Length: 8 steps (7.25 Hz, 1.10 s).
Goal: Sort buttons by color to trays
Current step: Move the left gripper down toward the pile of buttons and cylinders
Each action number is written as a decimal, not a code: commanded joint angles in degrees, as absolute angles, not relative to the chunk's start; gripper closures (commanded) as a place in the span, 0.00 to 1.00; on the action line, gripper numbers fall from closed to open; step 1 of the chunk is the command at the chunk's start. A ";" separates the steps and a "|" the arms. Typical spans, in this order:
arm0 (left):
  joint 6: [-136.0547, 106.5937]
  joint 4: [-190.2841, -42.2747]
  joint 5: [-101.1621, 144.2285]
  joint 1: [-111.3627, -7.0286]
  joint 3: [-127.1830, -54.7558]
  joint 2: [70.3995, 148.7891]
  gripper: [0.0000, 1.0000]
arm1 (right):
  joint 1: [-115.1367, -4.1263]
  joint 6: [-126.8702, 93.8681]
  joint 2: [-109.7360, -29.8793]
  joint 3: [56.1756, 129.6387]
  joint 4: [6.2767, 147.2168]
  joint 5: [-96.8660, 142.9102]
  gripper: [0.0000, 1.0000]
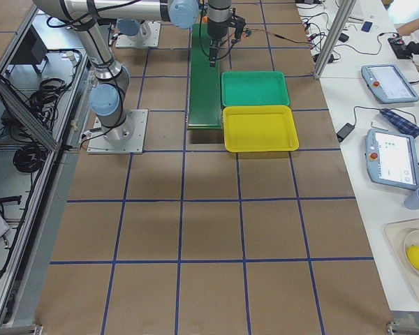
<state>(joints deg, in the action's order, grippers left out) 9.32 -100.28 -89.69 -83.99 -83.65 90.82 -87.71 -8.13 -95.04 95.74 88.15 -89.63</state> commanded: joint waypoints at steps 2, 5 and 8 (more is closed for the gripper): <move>24.12 -99.68 -89.47 -68.09 -89.71 88.77 0.00 | -87.71 -7.91 -95.19 95.89 88.15 -89.65 0.00; 38.36 -91.02 -88.86 -57.41 -96.74 91.66 0.00 | -87.71 -8.26 -95.19 95.89 88.51 -89.65 0.00; 45.18 -67.46 -88.95 -55.29 -111.07 95.43 0.00 | -87.71 -7.91 -95.19 95.89 88.33 -89.56 0.00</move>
<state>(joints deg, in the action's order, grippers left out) 43.93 -75.62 -89.13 -56.20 -106.31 93.64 -87.72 -8.06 -95.18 95.88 88.36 -89.63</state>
